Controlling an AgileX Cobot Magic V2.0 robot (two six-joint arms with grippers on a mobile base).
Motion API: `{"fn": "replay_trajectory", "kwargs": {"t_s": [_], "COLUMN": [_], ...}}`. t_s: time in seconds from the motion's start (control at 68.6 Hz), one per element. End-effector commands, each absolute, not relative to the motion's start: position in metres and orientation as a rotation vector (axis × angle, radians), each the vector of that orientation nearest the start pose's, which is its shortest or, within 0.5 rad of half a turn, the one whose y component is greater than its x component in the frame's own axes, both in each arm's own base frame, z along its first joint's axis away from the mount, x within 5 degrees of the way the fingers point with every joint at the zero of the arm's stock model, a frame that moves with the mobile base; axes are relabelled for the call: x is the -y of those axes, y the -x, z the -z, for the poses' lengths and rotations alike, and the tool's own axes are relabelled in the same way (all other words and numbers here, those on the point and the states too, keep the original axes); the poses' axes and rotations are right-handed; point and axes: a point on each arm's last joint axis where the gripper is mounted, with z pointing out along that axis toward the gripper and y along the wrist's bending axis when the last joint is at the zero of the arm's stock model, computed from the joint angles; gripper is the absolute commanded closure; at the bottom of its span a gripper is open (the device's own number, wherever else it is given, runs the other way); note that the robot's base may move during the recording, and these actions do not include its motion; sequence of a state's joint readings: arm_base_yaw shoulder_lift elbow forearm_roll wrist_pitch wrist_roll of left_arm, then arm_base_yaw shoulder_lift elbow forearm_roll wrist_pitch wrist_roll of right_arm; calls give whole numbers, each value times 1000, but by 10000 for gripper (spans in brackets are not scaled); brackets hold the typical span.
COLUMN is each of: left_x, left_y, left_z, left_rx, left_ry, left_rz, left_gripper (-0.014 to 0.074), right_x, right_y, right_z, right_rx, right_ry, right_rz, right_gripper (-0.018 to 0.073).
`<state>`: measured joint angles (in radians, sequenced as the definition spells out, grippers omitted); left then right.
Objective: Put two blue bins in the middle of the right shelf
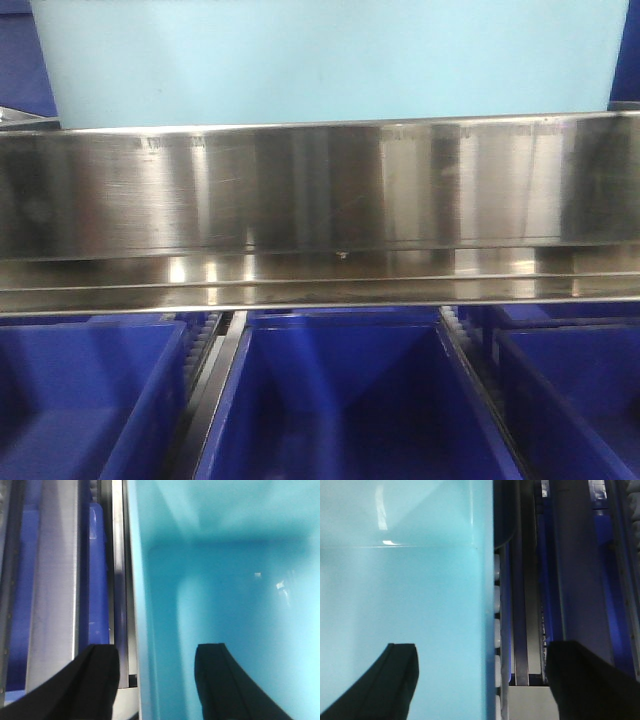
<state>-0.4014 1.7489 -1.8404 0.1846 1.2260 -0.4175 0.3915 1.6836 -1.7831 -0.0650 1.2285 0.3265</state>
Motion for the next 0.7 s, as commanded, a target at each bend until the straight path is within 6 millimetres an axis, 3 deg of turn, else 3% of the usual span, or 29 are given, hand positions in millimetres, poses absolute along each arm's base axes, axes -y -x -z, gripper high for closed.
{"fn": "replay_trajectory", "kwargs": {"t_s": [0.0,0.393,0.685], "left_x": [132,130,129], "left_y": [-350,-350,-349], "left_z": [-387,-388,-372], "left_rx": [-2571,-2559,-2610], "left_ry": [-3,-9,-17], "left_rz": [48,7,-21], "left_gripper": [333,333,333], "right_x": [-131,-131,-132], "right_y": [-332,-332,-334], "right_z": [-391,-391,-379], "right_rx": [-2603,-2598,-2634], "right_ry": [113,171,183], "right_rz": [-156,-140,-123], "right_gripper": [147,147,147]}}
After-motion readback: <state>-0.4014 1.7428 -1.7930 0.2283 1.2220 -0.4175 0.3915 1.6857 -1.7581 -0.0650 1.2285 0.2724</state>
